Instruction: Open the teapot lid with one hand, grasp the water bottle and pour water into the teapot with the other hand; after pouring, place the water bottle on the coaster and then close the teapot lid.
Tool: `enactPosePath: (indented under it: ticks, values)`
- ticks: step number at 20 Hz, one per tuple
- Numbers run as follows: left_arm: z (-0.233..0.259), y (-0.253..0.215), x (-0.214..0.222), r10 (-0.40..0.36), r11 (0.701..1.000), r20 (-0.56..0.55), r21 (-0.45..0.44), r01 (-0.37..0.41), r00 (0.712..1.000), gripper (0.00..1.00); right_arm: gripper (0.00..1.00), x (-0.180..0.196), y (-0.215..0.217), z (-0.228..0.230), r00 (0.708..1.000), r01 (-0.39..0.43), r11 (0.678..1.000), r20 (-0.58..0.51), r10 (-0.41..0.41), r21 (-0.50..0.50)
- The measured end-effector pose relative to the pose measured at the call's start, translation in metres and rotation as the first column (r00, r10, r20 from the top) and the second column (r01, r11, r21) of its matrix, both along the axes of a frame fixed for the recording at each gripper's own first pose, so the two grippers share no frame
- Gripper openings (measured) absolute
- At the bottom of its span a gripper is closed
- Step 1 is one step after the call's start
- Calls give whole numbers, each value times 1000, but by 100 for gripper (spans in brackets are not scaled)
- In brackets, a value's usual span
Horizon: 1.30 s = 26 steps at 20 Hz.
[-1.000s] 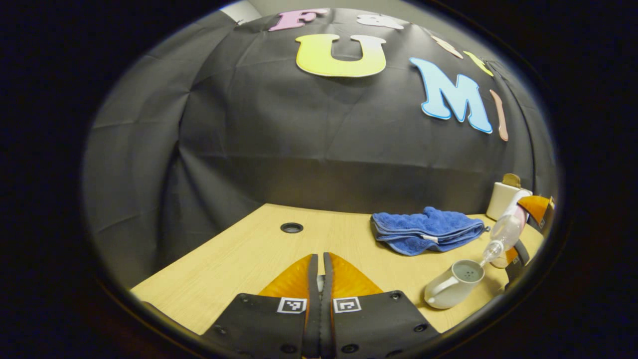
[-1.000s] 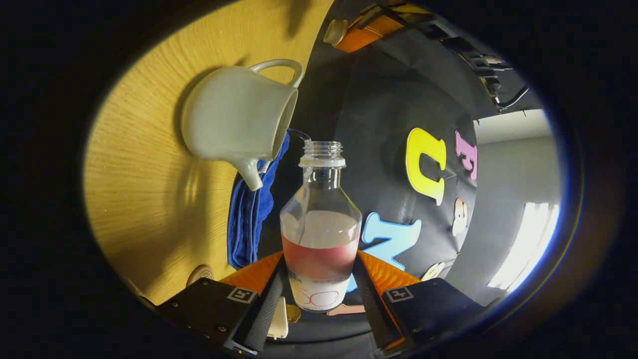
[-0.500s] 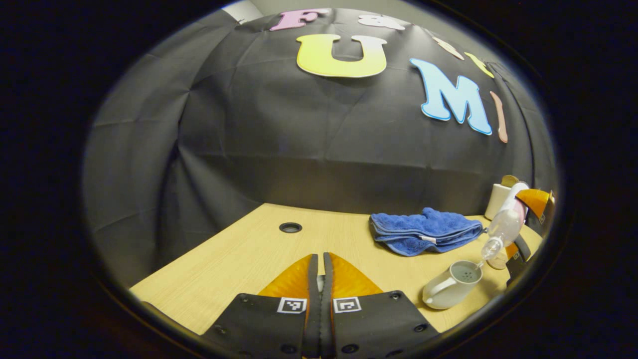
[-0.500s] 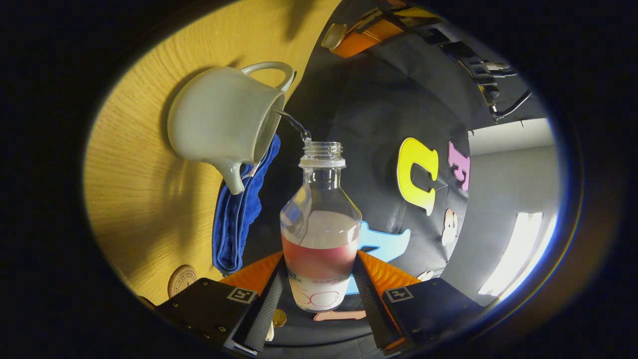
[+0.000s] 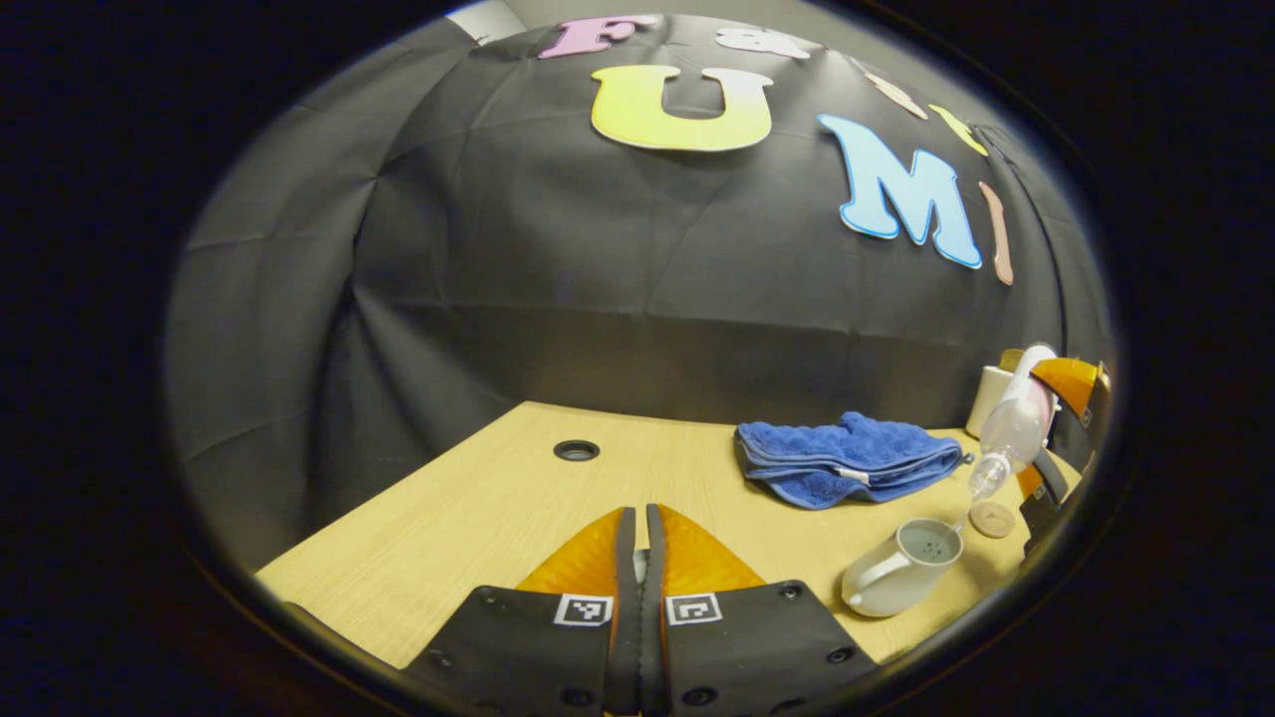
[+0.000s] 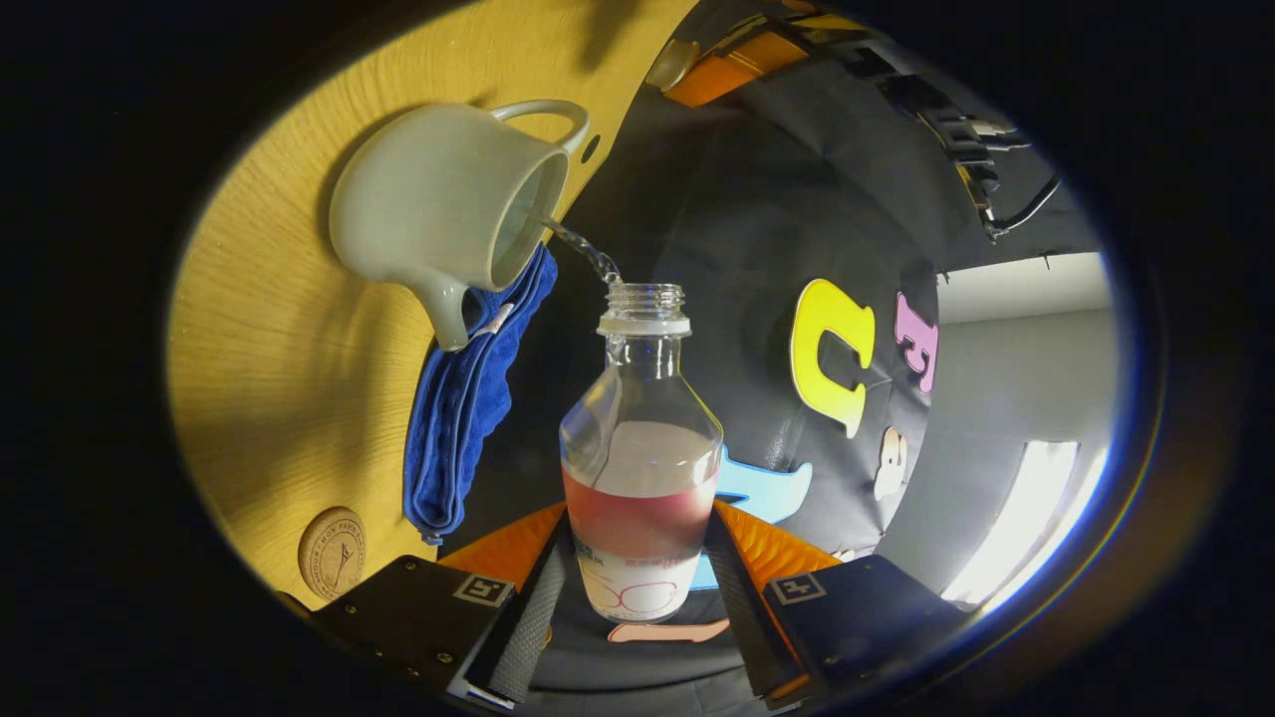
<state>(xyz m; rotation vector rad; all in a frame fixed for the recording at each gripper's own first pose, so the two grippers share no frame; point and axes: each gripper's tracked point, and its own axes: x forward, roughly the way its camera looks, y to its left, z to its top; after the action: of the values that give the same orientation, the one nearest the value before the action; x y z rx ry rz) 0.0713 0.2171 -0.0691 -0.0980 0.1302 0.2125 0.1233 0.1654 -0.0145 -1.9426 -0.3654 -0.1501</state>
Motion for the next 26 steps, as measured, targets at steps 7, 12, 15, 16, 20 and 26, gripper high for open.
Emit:
enactPosePath:
  ticks: [7, 12, 15, 16, 20, 26]
  values:
    - [-2, -1, 1, -5, 1000, -9, 0, 5, 1000, 5, 78, 4, -1, 4, 1000, -16, 999, 16, 17, -43]
    - [-3, -1, 1, -9, 1000, -15, 1, 9, 1000, 5, 78, 6, 1, 4, 1000, -24, 997, 15, 25, -70]
    - [-2, -1, 1, -11, 1000, -15, 0, 11, 1000, 6, 78, 3, 3, 4, 999, -32, 996, 18, 34, -87]
    - [-2, 0, 0, -12, 1000, -16, -1, 12, 1000, 6, 78, 3, 3, 5, 999, -34, 995, 25, 37, -94]
    - [-3, -1, 0, -13, 1000, -15, -2, 13, 1000, 6, 78, 0, 7, 4, 998, -54, 992, 36, 59, -114]
    - [-1, 0, 0, -15, 1000, -11, -6, 15, 1000, 5, 78, -1, 13, 1, 997, -71, 985, 12, 74, -154]
